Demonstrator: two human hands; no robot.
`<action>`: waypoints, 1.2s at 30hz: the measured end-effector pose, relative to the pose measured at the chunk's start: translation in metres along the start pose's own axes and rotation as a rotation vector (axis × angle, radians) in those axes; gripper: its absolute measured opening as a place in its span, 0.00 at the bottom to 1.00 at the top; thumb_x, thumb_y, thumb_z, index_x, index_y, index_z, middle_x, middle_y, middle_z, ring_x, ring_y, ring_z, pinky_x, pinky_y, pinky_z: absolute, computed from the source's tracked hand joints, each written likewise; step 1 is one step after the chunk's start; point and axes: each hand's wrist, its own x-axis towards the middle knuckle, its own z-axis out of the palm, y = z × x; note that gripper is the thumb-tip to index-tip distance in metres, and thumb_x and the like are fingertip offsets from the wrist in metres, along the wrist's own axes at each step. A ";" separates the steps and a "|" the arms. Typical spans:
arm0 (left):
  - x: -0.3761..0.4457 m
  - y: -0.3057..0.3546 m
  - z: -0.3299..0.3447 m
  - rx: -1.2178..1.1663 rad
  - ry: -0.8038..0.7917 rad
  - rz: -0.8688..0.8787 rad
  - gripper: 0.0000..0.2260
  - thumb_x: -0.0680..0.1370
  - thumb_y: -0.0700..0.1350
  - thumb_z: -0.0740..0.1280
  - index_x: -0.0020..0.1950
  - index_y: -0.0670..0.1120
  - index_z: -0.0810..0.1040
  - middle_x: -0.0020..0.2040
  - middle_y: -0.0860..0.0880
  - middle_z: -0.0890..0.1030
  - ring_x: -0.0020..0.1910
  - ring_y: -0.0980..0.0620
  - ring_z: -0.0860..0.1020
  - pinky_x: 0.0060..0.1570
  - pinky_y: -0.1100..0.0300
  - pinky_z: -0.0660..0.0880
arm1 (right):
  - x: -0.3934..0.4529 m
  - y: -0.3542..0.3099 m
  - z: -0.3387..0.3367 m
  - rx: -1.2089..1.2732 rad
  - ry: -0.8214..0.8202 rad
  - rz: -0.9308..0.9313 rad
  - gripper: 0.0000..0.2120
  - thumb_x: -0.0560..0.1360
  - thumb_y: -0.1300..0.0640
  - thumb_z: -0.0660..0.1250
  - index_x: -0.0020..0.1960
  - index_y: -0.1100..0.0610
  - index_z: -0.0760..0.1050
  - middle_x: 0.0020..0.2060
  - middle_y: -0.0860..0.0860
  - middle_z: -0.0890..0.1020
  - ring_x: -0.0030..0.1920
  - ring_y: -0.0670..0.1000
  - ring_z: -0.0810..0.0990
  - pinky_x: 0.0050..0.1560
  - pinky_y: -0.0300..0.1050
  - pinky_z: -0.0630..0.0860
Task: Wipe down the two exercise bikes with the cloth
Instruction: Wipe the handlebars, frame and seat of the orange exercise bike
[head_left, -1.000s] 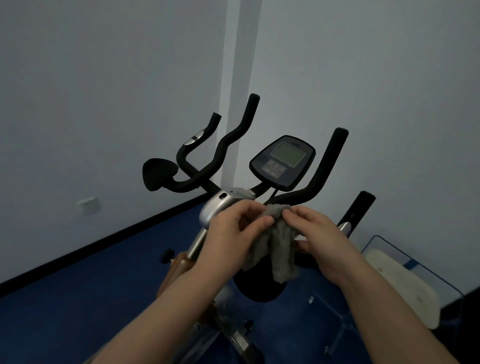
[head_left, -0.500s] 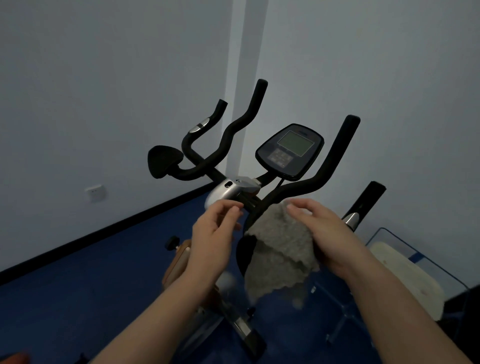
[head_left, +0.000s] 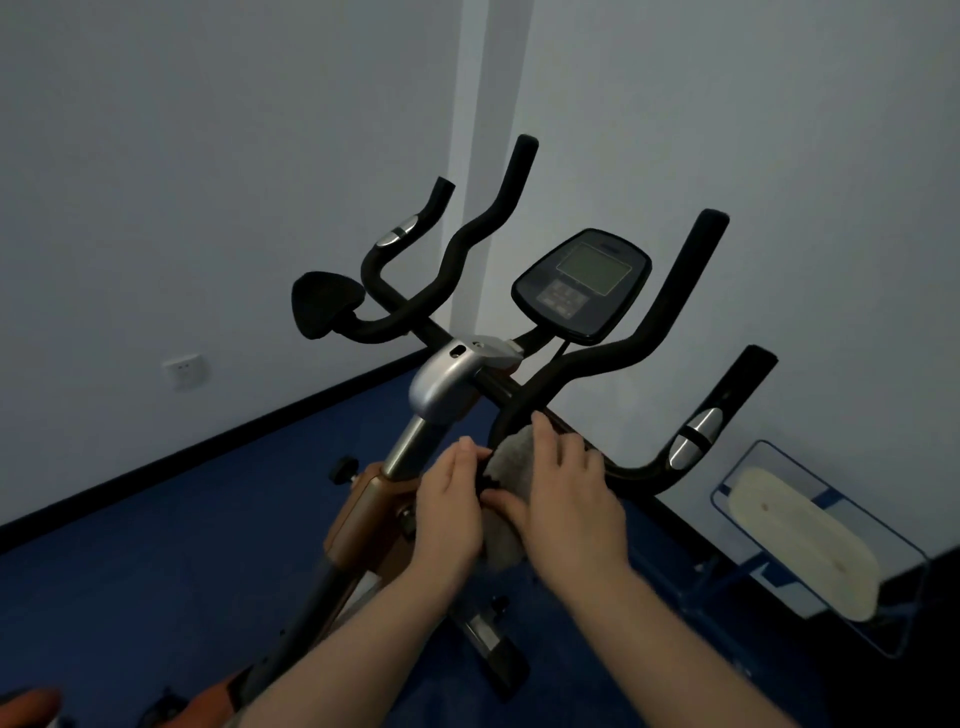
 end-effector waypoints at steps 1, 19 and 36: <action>0.001 0.000 0.000 -0.007 0.017 -0.010 0.19 0.84 0.50 0.55 0.46 0.42 0.81 0.43 0.43 0.83 0.46 0.48 0.82 0.49 0.53 0.78 | 0.009 0.005 -0.003 0.055 -0.073 -0.019 0.35 0.73 0.33 0.63 0.72 0.46 0.53 0.63 0.52 0.70 0.60 0.54 0.72 0.47 0.47 0.74; 0.004 -0.002 -0.002 -0.030 -0.027 0.038 0.22 0.84 0.51 0.54 0.36 0.51 0.81 0.38 0.44 0.83 0.41 0.48 0.82 0.45 0.50 0.78 | 0.044 0.028 -0.023 0.472 -0.309 -0.140 0.12 0.77 0.37 0.60 0.49 0.45 0.70 0.43 0.44 0.80 0.45 0.48 0.79 0.48 0.51 0.76; 0.006 -0.003 -0.004 0.016 -0.052 0.057 0.24 0.82 0.58 0.52 0.36 0.53 0.81 0.37 0.47 0.83 0.39 0.53 0.81 0.43 0.56 0.76 | 0.009 0.021 -0.004 0.218 -0.030 -0.082 0.14 0.80 0.44 0.56 0.65 0.42 0.64 0.52 0.47 0.73 0.51 0.51 0.75 0.40 0.47 0.71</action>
